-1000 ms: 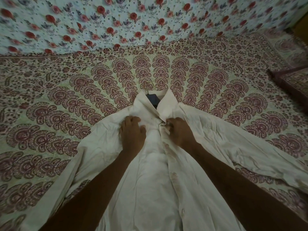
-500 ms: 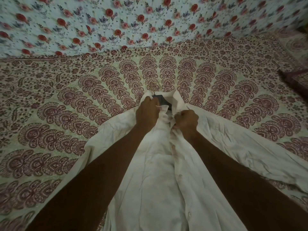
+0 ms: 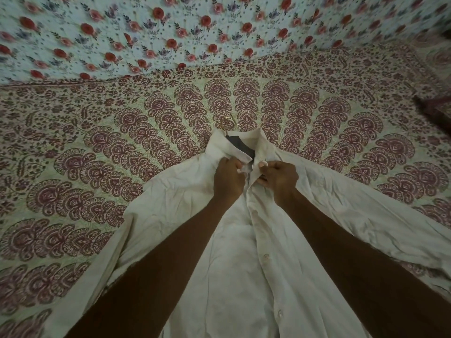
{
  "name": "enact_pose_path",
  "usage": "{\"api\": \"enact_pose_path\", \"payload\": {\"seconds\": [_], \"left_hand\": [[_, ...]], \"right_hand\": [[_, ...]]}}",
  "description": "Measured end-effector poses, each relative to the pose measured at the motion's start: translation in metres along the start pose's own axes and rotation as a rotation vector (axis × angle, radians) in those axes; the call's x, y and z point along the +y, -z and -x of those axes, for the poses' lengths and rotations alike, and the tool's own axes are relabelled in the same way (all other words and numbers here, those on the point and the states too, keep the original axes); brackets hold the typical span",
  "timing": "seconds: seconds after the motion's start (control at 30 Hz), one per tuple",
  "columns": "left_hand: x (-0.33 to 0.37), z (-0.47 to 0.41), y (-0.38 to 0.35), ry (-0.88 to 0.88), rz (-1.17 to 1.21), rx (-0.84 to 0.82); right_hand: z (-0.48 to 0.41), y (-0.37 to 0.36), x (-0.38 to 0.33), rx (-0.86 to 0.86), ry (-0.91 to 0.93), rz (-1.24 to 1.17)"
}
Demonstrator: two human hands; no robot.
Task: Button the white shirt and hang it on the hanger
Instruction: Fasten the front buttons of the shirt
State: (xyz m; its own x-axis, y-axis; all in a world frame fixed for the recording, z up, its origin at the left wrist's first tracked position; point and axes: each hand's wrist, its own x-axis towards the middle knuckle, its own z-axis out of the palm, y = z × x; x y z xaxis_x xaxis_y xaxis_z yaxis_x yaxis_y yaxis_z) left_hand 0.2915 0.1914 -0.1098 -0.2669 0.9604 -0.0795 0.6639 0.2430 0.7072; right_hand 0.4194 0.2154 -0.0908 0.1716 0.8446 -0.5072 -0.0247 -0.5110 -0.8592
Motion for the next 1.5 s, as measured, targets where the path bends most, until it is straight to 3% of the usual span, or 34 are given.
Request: {"api": "enact_pose_path", "payload": {"seconds": [0.33, 0.57, 0.83, 1.03, 1.17, 1.33, 1.5], "left_hand": [[0.014, -0.003, -0.010, 0.120, -0.115, 0.123], [0.013, -0.019, -0.001, 0.217, -0.043, -0.012], [0.010, -0.027, 0.034, 0.460, 0.690, -0.260], [0.009, -0.023, 0.041, 0.415, 0.719, -0.380], [0.005, -0.023, 0.036, 0.343, 0.704, -0.337], [0.003, -0.022, 0.026, 0.336, 0.695, -0.303], [0.000, -0.021, 0.022, 0.330, 0.633, -0.295]], "right_hand": [[0.009, 0.009, 0.004, -0.128, 0.106, 0.179], [0.012, 0.009, -0.004, -0.158, 0.048, 0.156], [0.007, -0.011, -0.023, -0.183, -0.020, 0.128], [0.003, -0.015, -0.023, -0.181, -0.027, 0.134], [0.002, -0.013, -0.027, -0.272, -0.100, 0.094], [0.004, -0.010, -0.023, -0.235, -0.138, 0.027], [-0.002, -0.016, -0.019, -0.192, -0.081, 0.205]]}}
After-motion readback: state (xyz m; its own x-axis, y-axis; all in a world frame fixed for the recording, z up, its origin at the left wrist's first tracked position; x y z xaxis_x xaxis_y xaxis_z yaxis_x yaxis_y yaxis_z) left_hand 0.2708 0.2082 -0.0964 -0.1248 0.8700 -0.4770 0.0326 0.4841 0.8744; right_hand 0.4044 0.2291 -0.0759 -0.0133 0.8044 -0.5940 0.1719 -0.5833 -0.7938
